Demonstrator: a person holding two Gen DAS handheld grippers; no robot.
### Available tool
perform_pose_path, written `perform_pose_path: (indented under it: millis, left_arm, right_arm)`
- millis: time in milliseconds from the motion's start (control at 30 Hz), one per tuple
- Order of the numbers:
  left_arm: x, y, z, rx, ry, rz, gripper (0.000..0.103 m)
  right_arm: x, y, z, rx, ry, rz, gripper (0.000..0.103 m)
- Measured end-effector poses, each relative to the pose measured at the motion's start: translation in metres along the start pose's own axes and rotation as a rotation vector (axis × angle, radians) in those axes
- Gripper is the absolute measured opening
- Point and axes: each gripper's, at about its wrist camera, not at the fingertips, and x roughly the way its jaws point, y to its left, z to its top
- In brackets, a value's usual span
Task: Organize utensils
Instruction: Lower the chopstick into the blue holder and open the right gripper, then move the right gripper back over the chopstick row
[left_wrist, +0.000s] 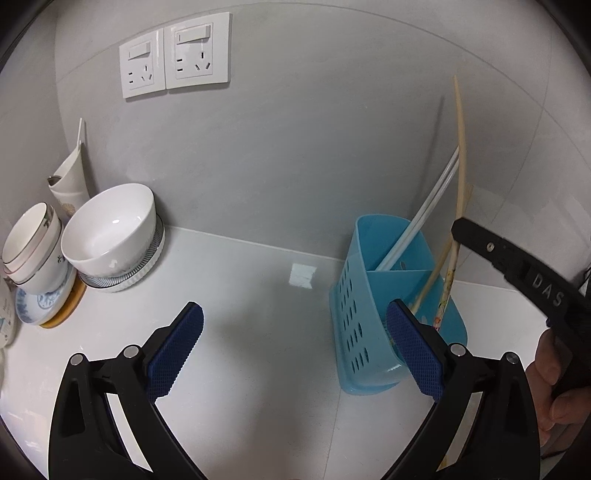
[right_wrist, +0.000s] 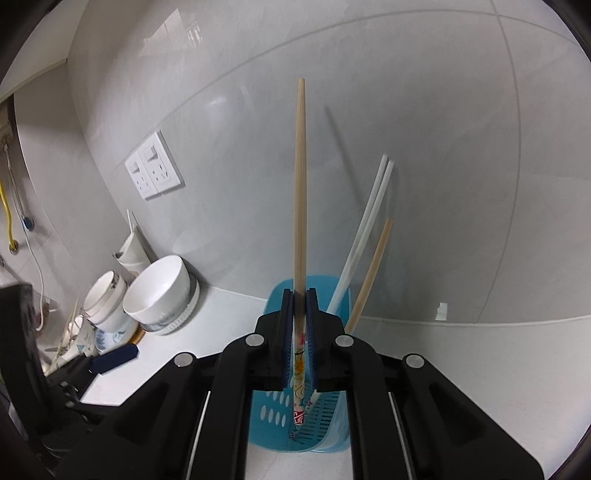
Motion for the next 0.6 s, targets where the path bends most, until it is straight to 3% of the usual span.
perform_pose_path:
  millis: [167,200,233,367,433,600]
  left_arm:
    - [0.002,0.001,-0.001,-0.003,0.000,0.004,0.097]
    - [0.001,0.001,-0.001,-0.003,-0.004,0.006,0.097]
    - [0.001,0.002,-0.001,-0.004,-0.009,0.006,0.097]
    - [-0.002,0.000,0.000,0.002,-0.020,0.002,0.097]
    - [-0.006,-0.003,0.000,0.005,-0.025,-0.005,0.097]
    - [-0.018,-0.013,-0.001,0.011,-0.022,-0.034,0.097]
  right_arm:
    - [0.002,0.007,-0.003,-0.043,0.023,-0.028,0.011]
    - [0.001,0.008,-0.003,-0.050,0.025,-0.031,0.015]
    - [-0.001,0.009,-0.003,-0.059,0.025,-0.040,0.028]
    - [-0.017,0.009,-0.002,-0.078,0.014,-0.067,0.047]
    - [-0.026,0.009,-0.001,-0.086,0.006,-0.083,0.062]
    - [-0.055,0.004,-0.004,-0.084,-0.009,-0.133,0.083]
